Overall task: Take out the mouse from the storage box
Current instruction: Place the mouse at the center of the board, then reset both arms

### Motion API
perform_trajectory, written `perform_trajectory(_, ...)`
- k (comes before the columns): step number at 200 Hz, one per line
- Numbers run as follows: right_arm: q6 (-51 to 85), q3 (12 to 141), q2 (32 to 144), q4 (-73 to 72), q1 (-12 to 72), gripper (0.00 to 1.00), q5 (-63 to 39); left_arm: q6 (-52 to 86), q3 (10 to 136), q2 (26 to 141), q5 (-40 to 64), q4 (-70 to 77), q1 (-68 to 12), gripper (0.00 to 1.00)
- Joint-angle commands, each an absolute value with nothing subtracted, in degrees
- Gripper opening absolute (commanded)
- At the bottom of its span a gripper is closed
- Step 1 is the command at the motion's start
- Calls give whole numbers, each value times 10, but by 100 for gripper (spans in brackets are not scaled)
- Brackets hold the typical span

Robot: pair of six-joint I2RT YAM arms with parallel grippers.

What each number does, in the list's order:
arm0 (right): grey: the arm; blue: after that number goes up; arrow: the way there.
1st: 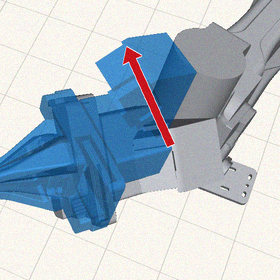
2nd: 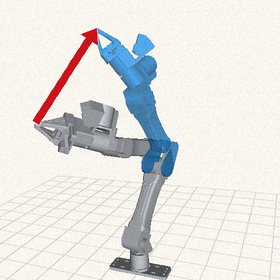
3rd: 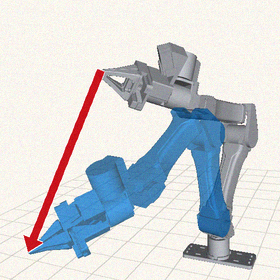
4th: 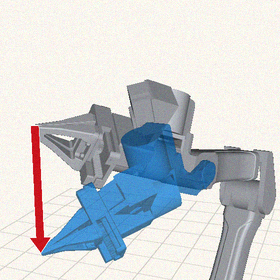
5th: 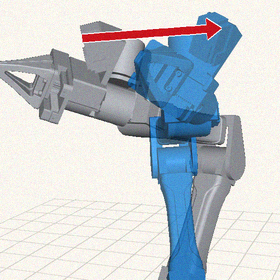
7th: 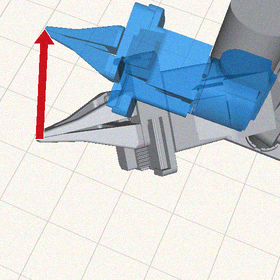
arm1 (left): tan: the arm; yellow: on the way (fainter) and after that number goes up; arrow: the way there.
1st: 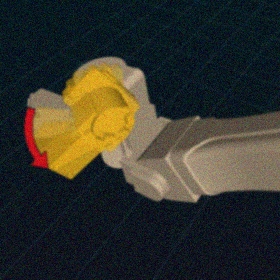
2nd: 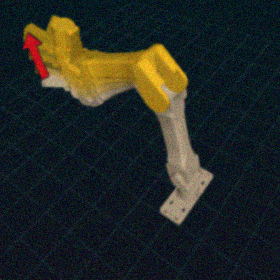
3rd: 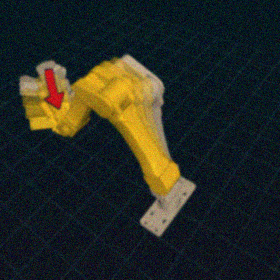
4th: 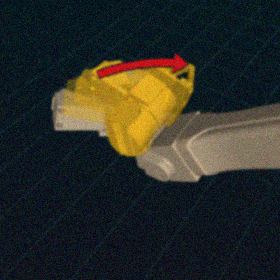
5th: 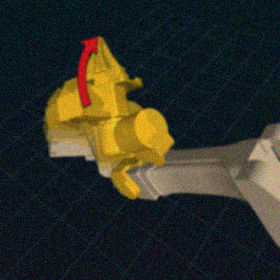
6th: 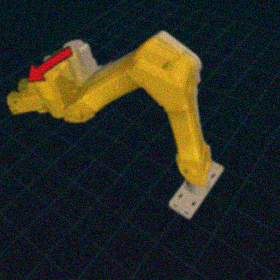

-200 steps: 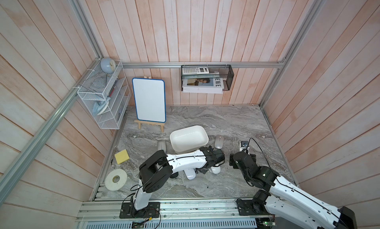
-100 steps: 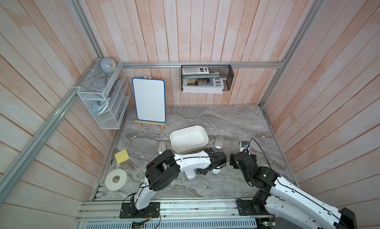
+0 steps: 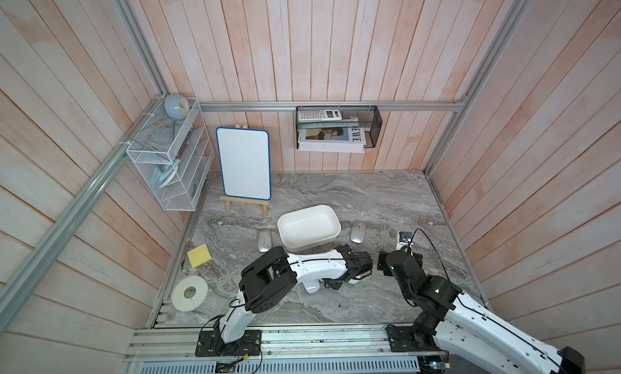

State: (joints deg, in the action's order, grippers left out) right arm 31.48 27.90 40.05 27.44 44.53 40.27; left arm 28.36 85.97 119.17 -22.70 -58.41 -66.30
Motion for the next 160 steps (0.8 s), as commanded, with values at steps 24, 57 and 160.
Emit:
perform_trajectory(24,320,275,402,273,443,91,416,290,826,1147,-149,-515,-666,67)
perform_trajectory(57,321,276,401,273,443,91,417,300,801,1111,-153,-495,-666,68)
perform_trajectory(160,327,341,384,349,441,91,398,325,618,836,-297,-395,-665,81)
